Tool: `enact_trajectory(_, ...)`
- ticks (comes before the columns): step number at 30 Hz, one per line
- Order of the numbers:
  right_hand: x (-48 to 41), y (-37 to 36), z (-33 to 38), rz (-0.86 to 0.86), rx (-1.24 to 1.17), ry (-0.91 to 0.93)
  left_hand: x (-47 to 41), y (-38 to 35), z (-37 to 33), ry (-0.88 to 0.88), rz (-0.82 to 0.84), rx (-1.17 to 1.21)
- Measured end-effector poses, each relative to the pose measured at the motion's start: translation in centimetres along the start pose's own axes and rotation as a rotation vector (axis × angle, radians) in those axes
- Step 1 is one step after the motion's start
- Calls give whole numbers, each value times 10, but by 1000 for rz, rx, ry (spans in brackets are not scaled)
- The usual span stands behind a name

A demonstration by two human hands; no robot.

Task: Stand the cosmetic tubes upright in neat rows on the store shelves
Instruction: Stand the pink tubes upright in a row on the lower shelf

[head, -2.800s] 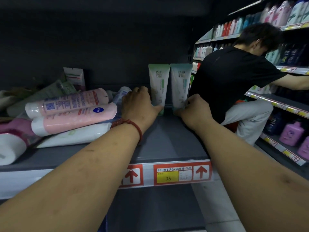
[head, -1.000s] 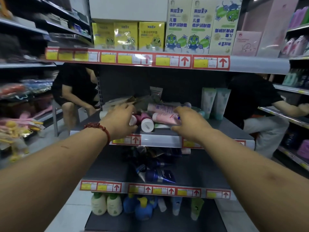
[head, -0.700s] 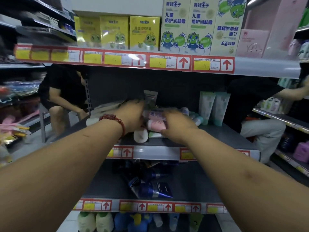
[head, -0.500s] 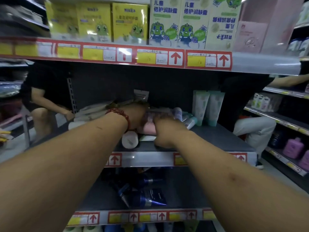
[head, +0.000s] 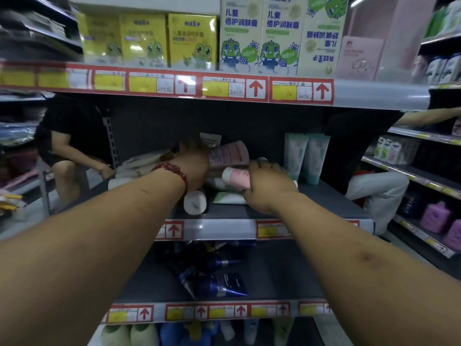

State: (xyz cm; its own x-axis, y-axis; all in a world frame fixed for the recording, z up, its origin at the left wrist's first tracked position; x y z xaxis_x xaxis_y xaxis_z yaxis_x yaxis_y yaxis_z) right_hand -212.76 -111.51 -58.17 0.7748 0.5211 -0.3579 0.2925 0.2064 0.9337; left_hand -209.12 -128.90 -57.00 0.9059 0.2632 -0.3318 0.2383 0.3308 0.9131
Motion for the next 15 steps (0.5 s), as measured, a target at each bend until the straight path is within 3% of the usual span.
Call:
enact_trajectory(5, 9, 8, -10, -6, -51, -34, 14, 5, 13, 67, -56, 228)
enact_trajectory(9, 20, 6, -19, 44, -358, -103, 46, 21, 12, 143, -197, 624)
enact_trajectory(13, 40, 5, -34, 96, -623, -194, 88, 29, 13, 239, -203, 807)
enact_trajectory(15, 51, 9, -43, 102, -737, -242, 109, 33, 6, 271, -241, 1068)
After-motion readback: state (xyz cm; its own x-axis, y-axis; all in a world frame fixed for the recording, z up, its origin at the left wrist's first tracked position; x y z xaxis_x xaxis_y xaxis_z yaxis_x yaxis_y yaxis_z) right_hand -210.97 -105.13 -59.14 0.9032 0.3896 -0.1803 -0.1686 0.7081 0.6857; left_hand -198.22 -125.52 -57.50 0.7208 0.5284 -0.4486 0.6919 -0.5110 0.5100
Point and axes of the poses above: each hand's wrist, its own x-axis away from the middle knuckle, its own y-axis out of the back of the hand, z = x × y, the point moved 8 cm from there along -x, towards the middle knuckle, and after that the axes turned 9 degrees about -y, right-handed, at the moved point
